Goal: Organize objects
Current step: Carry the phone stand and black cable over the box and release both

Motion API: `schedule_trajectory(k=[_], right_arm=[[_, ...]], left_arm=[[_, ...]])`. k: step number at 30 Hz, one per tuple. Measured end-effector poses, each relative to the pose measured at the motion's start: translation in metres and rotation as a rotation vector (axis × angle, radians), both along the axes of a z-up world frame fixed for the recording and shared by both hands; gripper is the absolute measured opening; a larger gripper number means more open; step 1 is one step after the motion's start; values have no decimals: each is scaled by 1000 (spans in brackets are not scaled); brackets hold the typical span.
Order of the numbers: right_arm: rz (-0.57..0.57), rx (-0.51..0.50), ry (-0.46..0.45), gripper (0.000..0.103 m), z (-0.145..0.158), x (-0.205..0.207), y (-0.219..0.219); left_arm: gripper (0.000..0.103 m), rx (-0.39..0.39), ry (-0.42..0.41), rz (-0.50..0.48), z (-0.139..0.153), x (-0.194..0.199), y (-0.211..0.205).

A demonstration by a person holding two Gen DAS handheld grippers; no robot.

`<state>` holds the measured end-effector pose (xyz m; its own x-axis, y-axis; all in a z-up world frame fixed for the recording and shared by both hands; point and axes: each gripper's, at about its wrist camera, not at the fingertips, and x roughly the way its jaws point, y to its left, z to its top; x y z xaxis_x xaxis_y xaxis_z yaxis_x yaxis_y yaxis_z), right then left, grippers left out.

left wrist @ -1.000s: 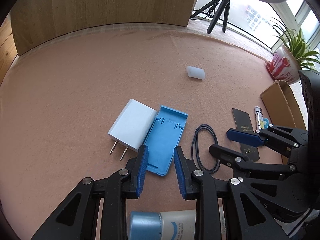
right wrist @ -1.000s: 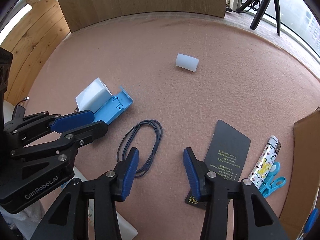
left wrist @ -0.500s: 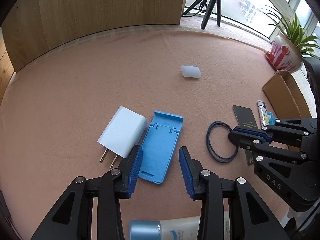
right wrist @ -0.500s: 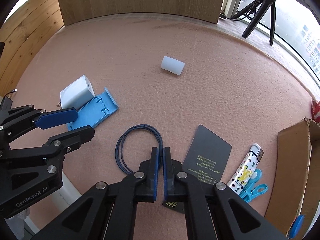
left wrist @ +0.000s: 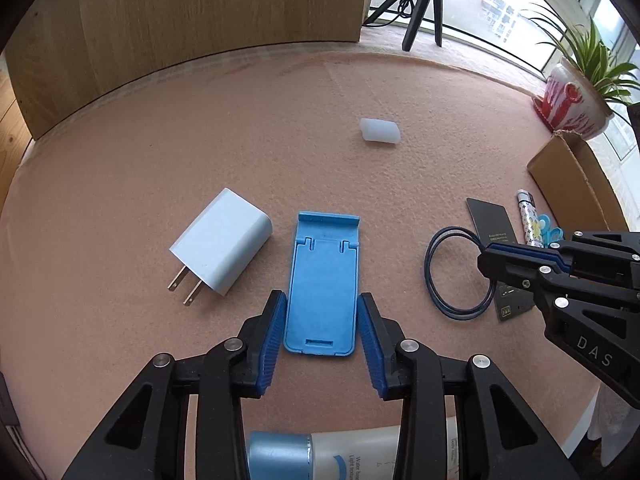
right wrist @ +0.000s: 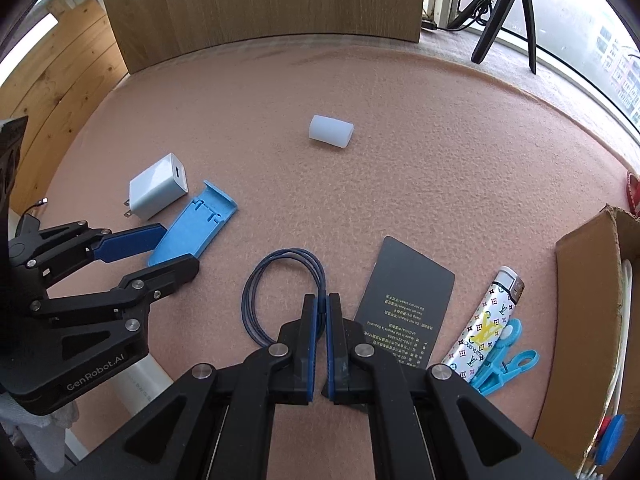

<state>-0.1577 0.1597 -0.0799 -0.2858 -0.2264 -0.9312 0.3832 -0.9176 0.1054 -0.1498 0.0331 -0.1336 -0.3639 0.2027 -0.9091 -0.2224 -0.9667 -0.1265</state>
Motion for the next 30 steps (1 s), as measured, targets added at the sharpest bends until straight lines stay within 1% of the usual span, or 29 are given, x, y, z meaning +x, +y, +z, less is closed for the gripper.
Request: schedule_trajectory(k=[3, 5, 10, 15, 18, 22, 26, 30], right_arm=[[-12, -26, 20, 4, 11, 5, 8], [-18, -42, 40, 4, 21, 10, 14], [-39, -92, 78, 4, 47, 20, 34], [-93, -134, 107, 4, 72, 29, 71], [-133, -144, 127, 4, 85, 34, 98], [-178, -132, 163, 4, 99, 43, 133], [-228, -118, 191, 4, 108, 53, 168], [-275, -110, 199, 4, 112, 58, 203]], left_arm=[[39, 63, -7, 34, 4, 3, -5], [39, 88, 1, 48, 9, 6, -6], [39, 132, 39, 52, 32, 13, 0], [39, 161, 83, 37, 57, 24, 15], [39, 177, 103, 14, 70, 27, 31], [39, 196, 124, -32, 84, 29, 61], [39, 213, 136, -94, 97, 31, 102], [39, 222, 140, -156, 103, 33, 145]])
